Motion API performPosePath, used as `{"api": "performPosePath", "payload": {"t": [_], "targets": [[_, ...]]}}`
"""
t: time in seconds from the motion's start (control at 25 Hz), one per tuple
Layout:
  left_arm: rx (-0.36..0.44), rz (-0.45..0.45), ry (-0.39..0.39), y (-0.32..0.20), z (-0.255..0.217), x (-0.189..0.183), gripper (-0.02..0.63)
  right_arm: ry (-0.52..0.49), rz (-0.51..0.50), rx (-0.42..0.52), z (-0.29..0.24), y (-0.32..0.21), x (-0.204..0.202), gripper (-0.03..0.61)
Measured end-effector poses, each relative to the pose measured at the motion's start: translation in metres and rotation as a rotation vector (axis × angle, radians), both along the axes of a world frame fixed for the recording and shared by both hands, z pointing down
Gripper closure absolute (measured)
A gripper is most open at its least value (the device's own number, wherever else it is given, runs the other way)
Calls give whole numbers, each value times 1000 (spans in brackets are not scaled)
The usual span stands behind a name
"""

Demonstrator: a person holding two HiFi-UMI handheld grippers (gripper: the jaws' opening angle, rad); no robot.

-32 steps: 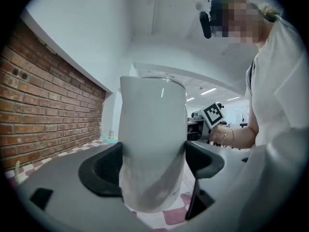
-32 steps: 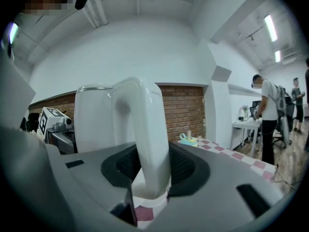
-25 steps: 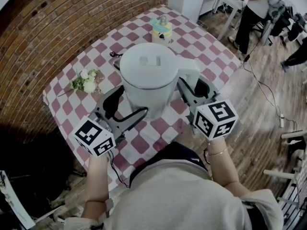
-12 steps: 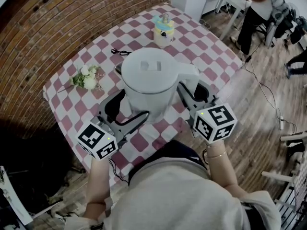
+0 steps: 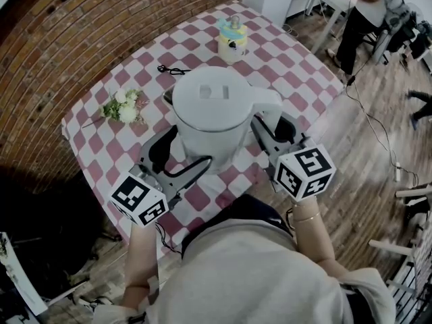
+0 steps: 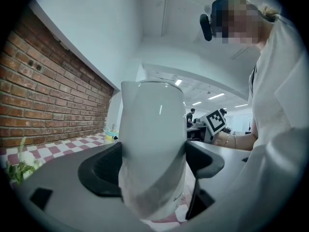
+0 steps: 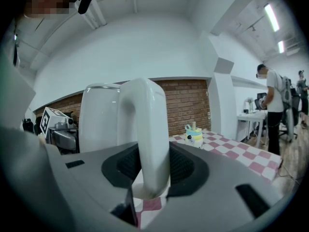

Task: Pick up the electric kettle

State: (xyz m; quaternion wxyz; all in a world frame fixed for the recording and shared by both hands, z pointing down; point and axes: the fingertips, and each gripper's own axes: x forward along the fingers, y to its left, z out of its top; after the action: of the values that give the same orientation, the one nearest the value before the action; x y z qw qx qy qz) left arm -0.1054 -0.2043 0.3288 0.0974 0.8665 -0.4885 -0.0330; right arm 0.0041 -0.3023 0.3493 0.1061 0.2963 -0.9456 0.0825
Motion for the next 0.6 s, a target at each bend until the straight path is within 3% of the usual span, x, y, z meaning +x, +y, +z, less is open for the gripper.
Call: {"api": "performPosePath", "payload": {"t": [0.6], "targets": [[5, -11, -6, 6, -3, 4, 204, -8, -10, 1, 0, 5, 4, 440]]}}
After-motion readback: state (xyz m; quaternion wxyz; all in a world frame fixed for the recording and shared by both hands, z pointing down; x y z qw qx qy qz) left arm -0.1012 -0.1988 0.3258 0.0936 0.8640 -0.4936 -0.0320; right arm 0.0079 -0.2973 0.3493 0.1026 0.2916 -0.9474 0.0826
